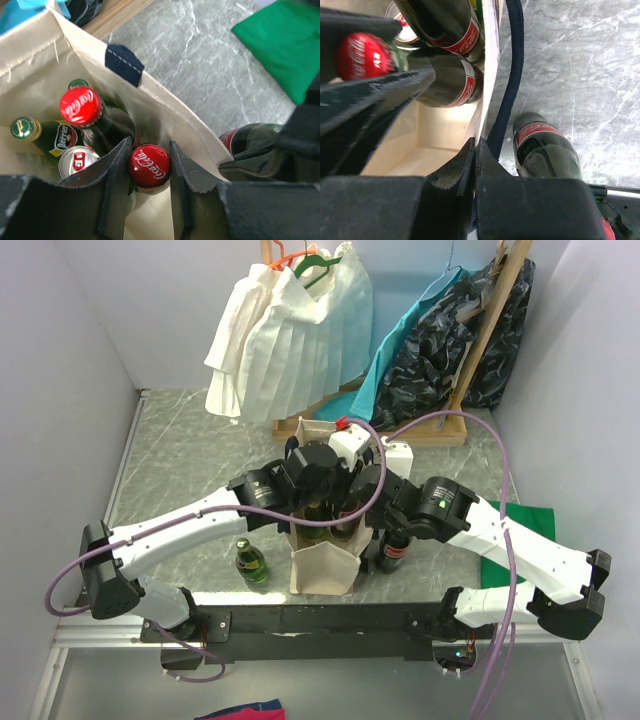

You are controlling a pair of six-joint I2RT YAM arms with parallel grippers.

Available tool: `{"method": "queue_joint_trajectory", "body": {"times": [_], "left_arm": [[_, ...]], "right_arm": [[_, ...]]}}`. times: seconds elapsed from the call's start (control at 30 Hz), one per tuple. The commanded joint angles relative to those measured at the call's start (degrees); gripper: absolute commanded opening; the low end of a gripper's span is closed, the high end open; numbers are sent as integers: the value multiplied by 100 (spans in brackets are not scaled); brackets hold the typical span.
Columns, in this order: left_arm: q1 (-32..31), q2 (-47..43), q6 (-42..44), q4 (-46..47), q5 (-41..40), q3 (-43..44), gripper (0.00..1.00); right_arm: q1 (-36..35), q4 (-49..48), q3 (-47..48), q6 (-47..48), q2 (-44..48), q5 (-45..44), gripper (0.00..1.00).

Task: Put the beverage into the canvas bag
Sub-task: Place the drink in the canvas bag.

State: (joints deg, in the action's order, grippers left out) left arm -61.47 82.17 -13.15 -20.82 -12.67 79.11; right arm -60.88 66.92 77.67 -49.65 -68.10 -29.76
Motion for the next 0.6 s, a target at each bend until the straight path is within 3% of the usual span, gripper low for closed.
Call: {"method": "queue_joint_trajectory", "body": {"times": [0.0, 0.57], "left_arm": [[-58, -360, 67, 1211, -280, -9, 1], [-84, -535, 40, 1484, -377, -660, 1]], "right_arm": [[-47, 32, 152, -54, 297, -232, 0], [-47, 14, 161, -10, 279, -215, 0]]}}
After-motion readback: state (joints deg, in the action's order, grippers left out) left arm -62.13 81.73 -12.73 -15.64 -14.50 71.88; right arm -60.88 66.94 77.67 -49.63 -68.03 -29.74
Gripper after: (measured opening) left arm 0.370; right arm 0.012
